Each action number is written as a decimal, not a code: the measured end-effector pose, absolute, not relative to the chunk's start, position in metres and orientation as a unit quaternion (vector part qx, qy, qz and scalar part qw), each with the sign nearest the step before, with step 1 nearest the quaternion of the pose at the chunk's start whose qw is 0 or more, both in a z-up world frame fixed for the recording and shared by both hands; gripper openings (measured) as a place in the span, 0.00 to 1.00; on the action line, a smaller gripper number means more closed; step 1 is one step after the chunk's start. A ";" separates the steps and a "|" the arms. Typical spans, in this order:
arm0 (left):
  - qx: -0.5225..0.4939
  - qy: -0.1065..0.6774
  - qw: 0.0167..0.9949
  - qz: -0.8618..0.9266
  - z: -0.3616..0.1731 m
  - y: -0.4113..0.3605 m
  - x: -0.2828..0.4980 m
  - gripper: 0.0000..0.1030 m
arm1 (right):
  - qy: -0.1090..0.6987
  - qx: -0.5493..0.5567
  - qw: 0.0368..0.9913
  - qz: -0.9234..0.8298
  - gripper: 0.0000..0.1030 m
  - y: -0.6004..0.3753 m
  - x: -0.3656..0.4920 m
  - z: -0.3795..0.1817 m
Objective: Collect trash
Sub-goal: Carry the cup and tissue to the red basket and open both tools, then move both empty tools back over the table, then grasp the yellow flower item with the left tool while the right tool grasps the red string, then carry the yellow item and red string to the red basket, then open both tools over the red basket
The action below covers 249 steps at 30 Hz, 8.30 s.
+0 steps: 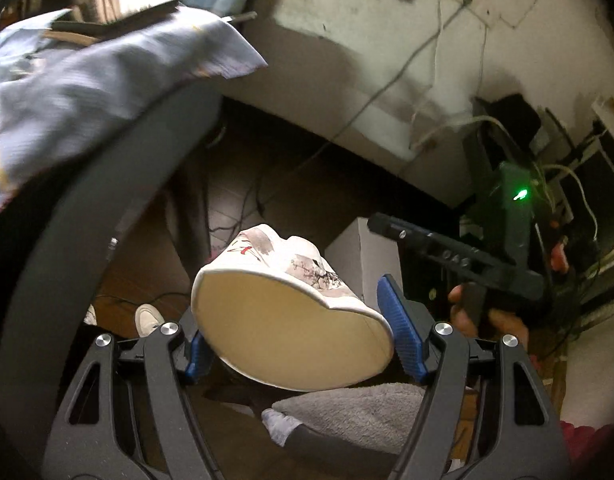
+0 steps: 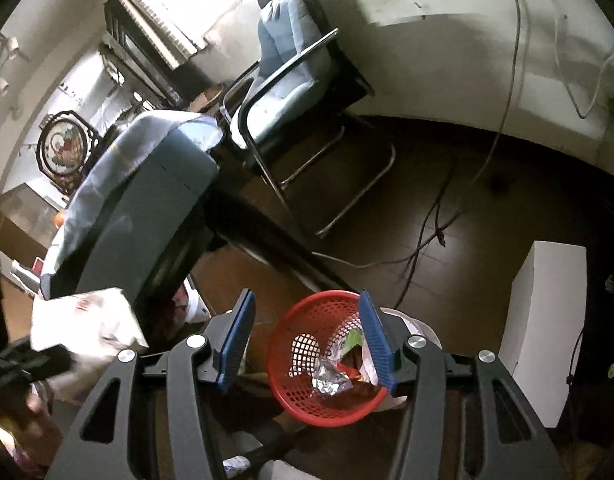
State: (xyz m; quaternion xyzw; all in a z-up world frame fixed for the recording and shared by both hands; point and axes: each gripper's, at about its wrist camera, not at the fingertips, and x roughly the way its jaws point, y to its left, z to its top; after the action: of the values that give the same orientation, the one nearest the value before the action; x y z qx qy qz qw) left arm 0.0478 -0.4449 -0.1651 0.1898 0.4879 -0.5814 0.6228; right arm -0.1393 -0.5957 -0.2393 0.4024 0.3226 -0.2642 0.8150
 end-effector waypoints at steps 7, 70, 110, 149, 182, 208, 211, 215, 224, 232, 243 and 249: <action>0.235 0.481 0.629 -0.563 -0.187 -0.472 0.036 0.76 | 0.320 0.411 0.815 -0.256 0.51 -0.597 -0.146 -0.238; 0.000 0.385 0.918 -0.097 -0.034 0.042 0.354 0.94 | 0.335 0.131 0.931 -0.069 0.94 -0.355 0.019 -0.049; -0.044 0.453 0.883 -0.114 -0.086 0.066 0.408 0.50 | 0.405 0.041 0.900 0.155 0.86 -0.138 0.302 -0.054; 0.017 0.447 0.888 -0.109 -0.091 0.049 0.400 0.38 | 0.339 0.114 0.925 0.129 0.20 -0.182 0.234 -0.051; 0.092 0.154 0.974 -0.137 0.015 -0.047 0.121 0.36 | 0.233 0.157 0.958 0.052 0.21 -0.298 0.061 -0.011; 0.161 0.169 0.940 -0.248 -0.008 -0.171 0.084 0.36 | 0.244 0.215 0.944 -0.054 0.21 -0.398 -0.019 -0.065; 0.173 0.178 0.931 -0.269 -0.017 -0.195 0.081 0.36 | 0.256 0.221 0.938 -0.073 0.21 -0.413 -0.028 -0.079; 0.188 0.198 0.910 -0.311 -0.033 -0.232 0.076 0.36 | 0.288 0.233 0.923 -0.106 0.21 -0.440 -0.040 -0.109; 0.221 0.269 0.847 -0.401 -0.084 -0.309 0.061 0.36 | 0.382 0.293 0.861 -0.164 0.26 -0.499 -0.057 -0.212; 0.261 0.325 0.798 -0.435 -0.129 -0.354 0.057 0.36 | 0.390 0.393 0.815 -0.174 0.56 -0.538 -0.070 -0.269; 0.295 0.395 0.715 -0.496 -0.186 -0.429 0.041 0.36 | 0.311 0.408 0.826 -0.234 0.65 -0.570 -0.125 -0.233; 0.304 0.409 0.689 -0.516 -0.197 -0.461 0.027 0.68 | 0.310 0.410 0.826 -0.232 0.65 -0.575 -0.130 -0.234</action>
State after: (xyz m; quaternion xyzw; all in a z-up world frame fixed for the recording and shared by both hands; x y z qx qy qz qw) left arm 0.0265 -0.4610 -0.1975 0.3037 0.4092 -0.5160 0.6886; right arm -0.1305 -0.5746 -0.2341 0.4095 0.3097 -0.2316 0.8263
